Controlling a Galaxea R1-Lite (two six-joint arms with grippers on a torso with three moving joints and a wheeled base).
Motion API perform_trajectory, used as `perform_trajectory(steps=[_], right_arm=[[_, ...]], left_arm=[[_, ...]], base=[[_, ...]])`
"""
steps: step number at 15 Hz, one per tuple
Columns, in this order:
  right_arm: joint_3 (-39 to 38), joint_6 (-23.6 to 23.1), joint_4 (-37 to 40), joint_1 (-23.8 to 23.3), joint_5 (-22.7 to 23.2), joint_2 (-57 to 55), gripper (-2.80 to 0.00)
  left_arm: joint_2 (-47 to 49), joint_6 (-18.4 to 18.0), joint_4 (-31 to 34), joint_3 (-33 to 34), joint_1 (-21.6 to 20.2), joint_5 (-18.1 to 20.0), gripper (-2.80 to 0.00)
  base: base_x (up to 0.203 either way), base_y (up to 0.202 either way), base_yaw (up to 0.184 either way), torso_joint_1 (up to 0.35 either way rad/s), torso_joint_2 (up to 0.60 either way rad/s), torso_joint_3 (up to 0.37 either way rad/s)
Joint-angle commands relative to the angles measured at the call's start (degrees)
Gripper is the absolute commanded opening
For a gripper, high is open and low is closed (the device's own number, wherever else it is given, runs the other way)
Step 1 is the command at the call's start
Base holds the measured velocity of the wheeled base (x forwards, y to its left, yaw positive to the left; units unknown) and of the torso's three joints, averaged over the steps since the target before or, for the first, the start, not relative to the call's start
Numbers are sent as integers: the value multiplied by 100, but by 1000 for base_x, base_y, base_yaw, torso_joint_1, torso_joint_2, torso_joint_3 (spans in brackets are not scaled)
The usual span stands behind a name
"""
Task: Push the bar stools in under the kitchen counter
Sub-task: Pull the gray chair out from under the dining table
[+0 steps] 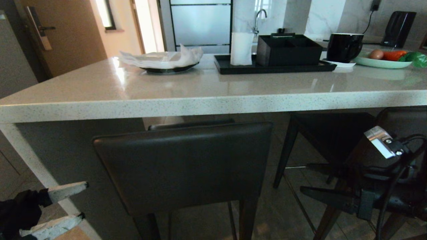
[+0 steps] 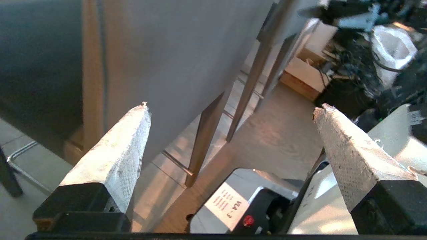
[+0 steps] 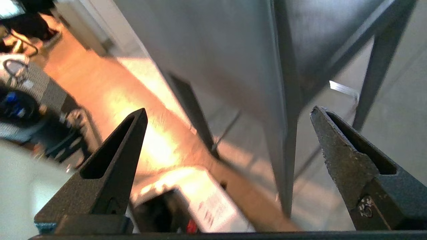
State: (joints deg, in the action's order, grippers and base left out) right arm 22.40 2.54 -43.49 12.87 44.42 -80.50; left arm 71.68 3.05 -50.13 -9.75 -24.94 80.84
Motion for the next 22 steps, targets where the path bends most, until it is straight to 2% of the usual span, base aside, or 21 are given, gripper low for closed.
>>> perform_trajectory(steps=[1, 3, 8, 11, 13, 17, 22], right_arm=[[-93, 87, -779, 159, -49, -713, 0], [-241, 123, -1018, 181, -124, -909, 0], [-103, 270, -1763, 193, -145, -1383, 0], [107, 273, -1882, 288, -151, -1585, 0], [206, 265, -1976, 441, -149, -1760, 0], [242, 281, -2682, 594, -149, -2295, 0], [561, 259, -2873, 662, -126, -2745, 0]], left_arm=[[778, 2, -442, -43, 135, 9, 0], [1413, -2, -981, -144, 229, -97, 0], [2812, 40, -2799, -200, 427, -192, 0], [3411, 46, -3677, -142, 447, -270, 0], [3607, 55, -3753, -89, 464, -384, 0], [3625, 55, -3753, -290, 513, -411, 0], [3666, 64, -3753, -361, 754, -434, 0]], base=[[0, 0, 0, 0, 0, 0], [0, 0, 0, 0, 0, 0], [0, 0, 0, 0, 0, 0], [0, 0, 0, 0, 0, 0], [0, 0, 0, 0, 0, 0], [0, 0, 0, 0, 0, 0], [0, 0, 0, 0, 0, 0]])
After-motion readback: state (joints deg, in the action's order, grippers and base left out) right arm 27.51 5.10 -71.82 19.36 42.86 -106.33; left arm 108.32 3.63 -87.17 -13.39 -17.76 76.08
